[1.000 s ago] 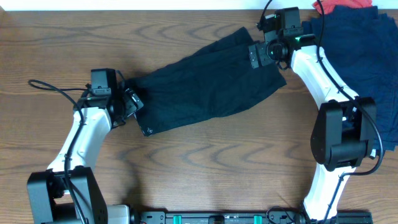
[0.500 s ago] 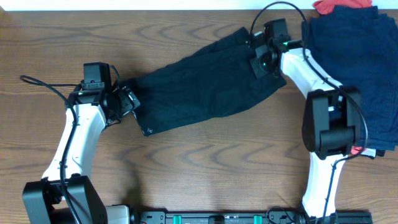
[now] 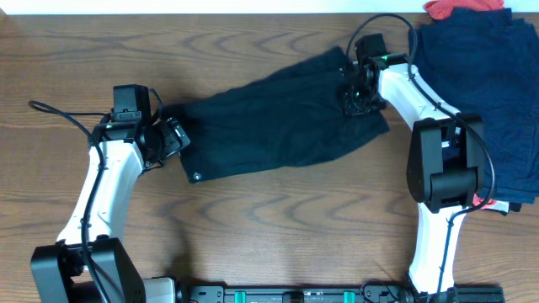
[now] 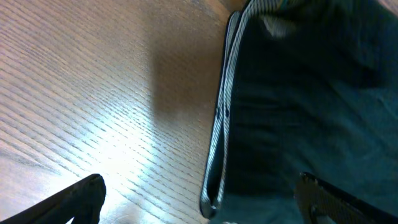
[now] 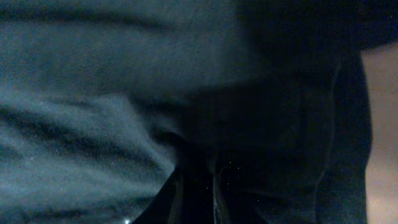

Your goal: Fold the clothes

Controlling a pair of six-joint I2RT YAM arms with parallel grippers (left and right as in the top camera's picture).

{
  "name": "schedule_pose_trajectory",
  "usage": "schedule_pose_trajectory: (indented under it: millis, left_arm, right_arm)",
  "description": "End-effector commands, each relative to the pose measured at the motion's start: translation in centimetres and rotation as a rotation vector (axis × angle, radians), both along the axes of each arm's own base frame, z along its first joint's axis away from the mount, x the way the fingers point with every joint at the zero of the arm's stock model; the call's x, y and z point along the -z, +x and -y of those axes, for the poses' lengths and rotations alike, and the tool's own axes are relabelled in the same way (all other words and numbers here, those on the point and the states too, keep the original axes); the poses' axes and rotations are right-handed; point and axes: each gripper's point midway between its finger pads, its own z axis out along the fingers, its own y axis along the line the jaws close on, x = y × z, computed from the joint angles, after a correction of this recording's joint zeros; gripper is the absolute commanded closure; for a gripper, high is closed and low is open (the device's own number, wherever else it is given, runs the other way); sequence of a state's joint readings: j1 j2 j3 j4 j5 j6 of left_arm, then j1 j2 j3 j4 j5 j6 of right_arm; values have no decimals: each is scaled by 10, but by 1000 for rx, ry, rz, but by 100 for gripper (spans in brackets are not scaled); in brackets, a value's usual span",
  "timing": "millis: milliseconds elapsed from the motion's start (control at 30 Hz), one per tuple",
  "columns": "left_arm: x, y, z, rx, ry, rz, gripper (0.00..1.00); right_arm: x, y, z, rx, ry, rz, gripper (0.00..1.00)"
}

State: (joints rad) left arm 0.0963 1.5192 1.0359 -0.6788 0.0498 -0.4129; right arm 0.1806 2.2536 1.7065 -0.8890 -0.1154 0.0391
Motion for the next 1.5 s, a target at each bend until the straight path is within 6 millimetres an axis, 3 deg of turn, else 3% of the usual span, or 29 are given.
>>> schedule_pose_trajectory:
  millis: [0, 133, 267, 433, 567, 767, 1100, 1367, 1467]
  left_arm:
    - [-6, 5, -1, 27, 8, 17, 2]
    - [-5, 6, -1, 77, 25, 17, 2]
    - [0, 7, -1, 127, 41, 5, 2]
    - [10, 11, 2, 173, 35, -7, 2]
    - [17, 14, 2, 171, 32, -18, 2]
    - [21, 14, 2, 168, 29, -27, 2]
    - [21, 13, 2, 169, 29, -30, 2]
    - [21, 13, 2, 169, 29, -30, 2]
    - [21, 13, 2, 169, 29, -30, 2]
  right_arm:
    - [19, -35, -11, 73, 4, -149, 86]
    - [18, -59, -25, 39, 8, -233, 88]
    - [12, -63, -38, 13, 32, -236, 88]
    - [-10, -53, -44, -6, 54, -167, 84]
    - [-29, -37, -48, -71, 71, -76, 68]
    - [-26, -23, -53, -100, 80, -17, 64]
    - [-27, 27, -58, -97, 75, 186, 61]
    - [-56, 96, -73, -126, 118, 504, 57]
    - [-52, 116, -72, -97, 115, 577, 51]
